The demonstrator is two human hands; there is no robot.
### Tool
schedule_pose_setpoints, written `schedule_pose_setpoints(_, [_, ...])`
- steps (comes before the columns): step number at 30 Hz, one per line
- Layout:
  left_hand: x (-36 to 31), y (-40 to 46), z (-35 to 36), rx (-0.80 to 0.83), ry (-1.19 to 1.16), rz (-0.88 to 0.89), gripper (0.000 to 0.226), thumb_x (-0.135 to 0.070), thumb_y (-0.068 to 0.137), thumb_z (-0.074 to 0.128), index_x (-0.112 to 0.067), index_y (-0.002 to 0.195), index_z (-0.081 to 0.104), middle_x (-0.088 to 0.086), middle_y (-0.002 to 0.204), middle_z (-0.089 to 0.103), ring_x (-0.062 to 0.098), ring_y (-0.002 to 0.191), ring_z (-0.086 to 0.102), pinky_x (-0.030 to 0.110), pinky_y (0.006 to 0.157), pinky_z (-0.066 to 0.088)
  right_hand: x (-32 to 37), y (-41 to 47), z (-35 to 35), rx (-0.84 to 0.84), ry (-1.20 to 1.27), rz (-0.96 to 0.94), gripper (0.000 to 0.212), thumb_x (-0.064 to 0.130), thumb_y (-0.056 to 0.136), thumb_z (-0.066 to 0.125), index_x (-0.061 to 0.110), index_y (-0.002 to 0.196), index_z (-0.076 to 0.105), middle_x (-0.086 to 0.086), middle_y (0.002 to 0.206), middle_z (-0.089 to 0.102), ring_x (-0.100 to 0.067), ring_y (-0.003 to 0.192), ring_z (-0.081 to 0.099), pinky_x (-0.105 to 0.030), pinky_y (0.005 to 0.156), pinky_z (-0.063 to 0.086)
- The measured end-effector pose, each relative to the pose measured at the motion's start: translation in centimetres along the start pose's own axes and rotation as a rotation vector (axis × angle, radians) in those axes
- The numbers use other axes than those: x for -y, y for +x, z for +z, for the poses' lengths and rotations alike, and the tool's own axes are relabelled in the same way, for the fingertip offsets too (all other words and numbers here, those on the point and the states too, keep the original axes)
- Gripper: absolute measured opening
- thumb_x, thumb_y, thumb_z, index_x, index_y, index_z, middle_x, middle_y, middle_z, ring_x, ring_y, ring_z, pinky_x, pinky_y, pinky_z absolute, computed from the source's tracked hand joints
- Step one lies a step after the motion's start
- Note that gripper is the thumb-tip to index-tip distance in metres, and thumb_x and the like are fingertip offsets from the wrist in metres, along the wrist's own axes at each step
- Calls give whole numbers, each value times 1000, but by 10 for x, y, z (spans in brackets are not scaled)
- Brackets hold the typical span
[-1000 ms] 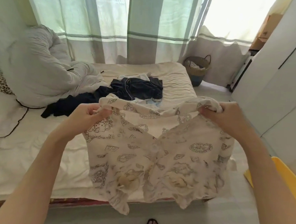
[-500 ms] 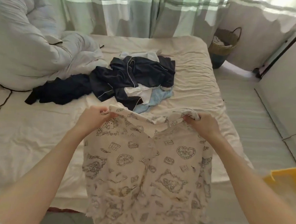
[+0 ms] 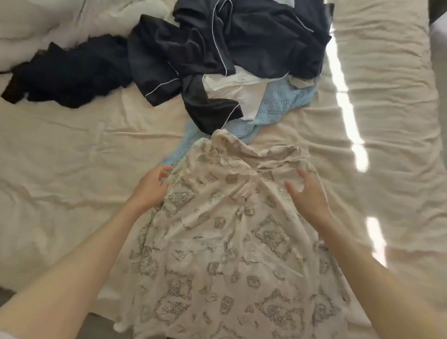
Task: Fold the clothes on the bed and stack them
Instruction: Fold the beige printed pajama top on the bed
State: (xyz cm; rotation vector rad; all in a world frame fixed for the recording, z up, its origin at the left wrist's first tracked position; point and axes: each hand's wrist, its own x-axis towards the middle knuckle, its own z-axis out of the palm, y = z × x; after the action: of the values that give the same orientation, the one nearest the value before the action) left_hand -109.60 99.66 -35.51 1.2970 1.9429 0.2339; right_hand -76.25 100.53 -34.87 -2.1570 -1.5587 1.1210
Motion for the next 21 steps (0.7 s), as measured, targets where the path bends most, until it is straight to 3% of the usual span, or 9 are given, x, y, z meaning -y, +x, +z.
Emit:
schedule_pose_setpoints(4, [69,-5,9,27,-29,-185,34,-11,95,49,-4,129,51,18,125,56,28,108,54,34,90,42,10,-24,82,176,-83,-150,50,31,97,48,16,143,35,-2,148,37,-19,135,35,-34,111,26])
schedule_pose_setpoints(7, [106,-16,17,109,-89,-305,38,-23,90,59,-11,125,51,9,117,58,21,100,56,32,81,45,29,-46,140,276,-138,-268,51,31,98,46,18,146,32,-1,153,29,-16,140,26,-32,114,20])
schedule_pose_setpoints(9, [125,-28,28,184,-105,-303,29,-30,87,64,-16,111,54,-1,103,59,16,93,57,26,73,43,40,-62,174,336,-205,-336,51,33,99,43,21,147,29,-3,156,22,-19,143,19,-33,115,17])
schedule_pose_setpoints(11, [138,-36,36,157,-71,-253,17,-30,87,64,-16,93,58,-5,84,58,14,79,55,23,63,40,48,-77,205,375,-271,-372,52,35,100,40,23,148,25,-3,158,15,-20,145,13,-32,116,9])
schedule_pose_setpoints(14, [154,-30,30,118,-39,-204,21,-24,91,56,-6,81,60,5,76,60,20,73,53,26,61,38,57,-92,244,410,-327,-301,55,39,100,36,26,150,16,-2,160,5,-21,147,2,-37,118,5])
schedule_pose_setpoints(18, [170,-16,-5,317,-372,-230,16,-15,96,50,-14,82,57,3,82,62,14,72,56,19,66,46,62,-99,272,406,-411,-150,58,43,100,30,25,151,9,0,159,0,-21,146,-1,-43,118,3])
schedule_pose_setpoints(20, [178,-8,-24,241,-437,-241,17,-11,98,46,-13,82,54,8,83,59,19,78,53,31,73,45,64,-99,276,388,-397,-108,58,43,100,31,24,151,10,0,159,2,-20,146,0,-45,119,5])
schedule_pose_setpoints(21, [182,-2,-35,148,-448,-231,15,-11,98,45,-11,85,53,9,83,57,20,80,51,31,72,44,66,-98,277,384,-390,-84,58,42,100,31,25,151,10,0,159,3,-20,146,0,-47,119,8])
